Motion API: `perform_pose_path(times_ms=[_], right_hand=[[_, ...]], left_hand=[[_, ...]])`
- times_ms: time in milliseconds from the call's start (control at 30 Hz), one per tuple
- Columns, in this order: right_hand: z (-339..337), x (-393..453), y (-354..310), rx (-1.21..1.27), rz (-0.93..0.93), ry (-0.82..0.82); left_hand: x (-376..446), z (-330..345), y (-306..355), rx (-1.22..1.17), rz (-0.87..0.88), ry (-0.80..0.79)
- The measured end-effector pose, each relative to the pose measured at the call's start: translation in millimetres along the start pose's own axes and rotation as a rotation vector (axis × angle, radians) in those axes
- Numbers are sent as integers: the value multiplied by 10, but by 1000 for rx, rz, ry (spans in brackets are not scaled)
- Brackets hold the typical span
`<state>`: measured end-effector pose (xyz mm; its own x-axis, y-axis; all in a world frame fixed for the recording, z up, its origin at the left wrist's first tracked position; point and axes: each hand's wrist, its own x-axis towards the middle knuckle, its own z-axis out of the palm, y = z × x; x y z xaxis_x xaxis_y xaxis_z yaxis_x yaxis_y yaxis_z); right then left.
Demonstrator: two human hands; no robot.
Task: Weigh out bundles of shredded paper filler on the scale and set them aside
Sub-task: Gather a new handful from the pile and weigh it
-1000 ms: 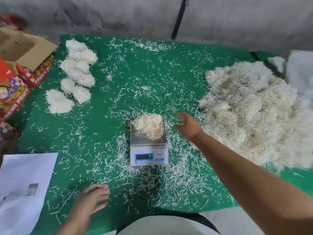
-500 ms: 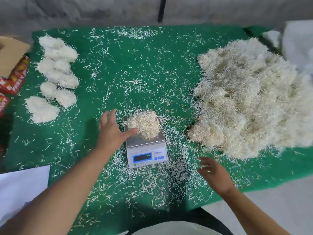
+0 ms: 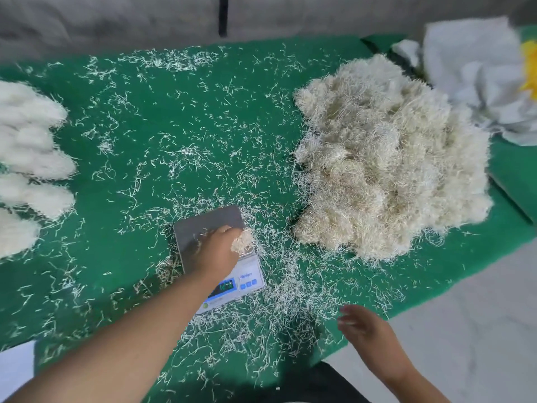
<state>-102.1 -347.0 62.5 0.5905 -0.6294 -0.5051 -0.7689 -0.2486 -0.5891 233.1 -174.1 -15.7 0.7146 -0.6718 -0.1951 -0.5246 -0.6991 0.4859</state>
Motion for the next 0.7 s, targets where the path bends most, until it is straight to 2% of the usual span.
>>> perform_pose_path(times_ms=[100,167,233,333,467,600,667,700], right_hand=[[11,19,-504,86,-86,-14],[16,-1,-912,133,-173,-60],[62,-1,-1276,170,-245,-141],[197,35,-1662,86,-380,-217],[313,114,-1715,6,-493,-220],[326,175,-1587,-20,-447,-97],[323,235,-1541,-38,-425,-49],[294,277,-1522,-90,-471,-16]], left_hand=[[-287,-171,374,-265,-22,29],[-540,-329,629,-472,-46,-50],[-807,-477,817,-565,-21,-147],[-1091,-634,966,-582,-10,-253],[-1279,-726,938,-562,-131,-292],[-1423,-738,994,-525,-152,-366],[-1412,-729,1086,-507,-164,-305],[-1395,-745,1135,-510,-182,-276]])
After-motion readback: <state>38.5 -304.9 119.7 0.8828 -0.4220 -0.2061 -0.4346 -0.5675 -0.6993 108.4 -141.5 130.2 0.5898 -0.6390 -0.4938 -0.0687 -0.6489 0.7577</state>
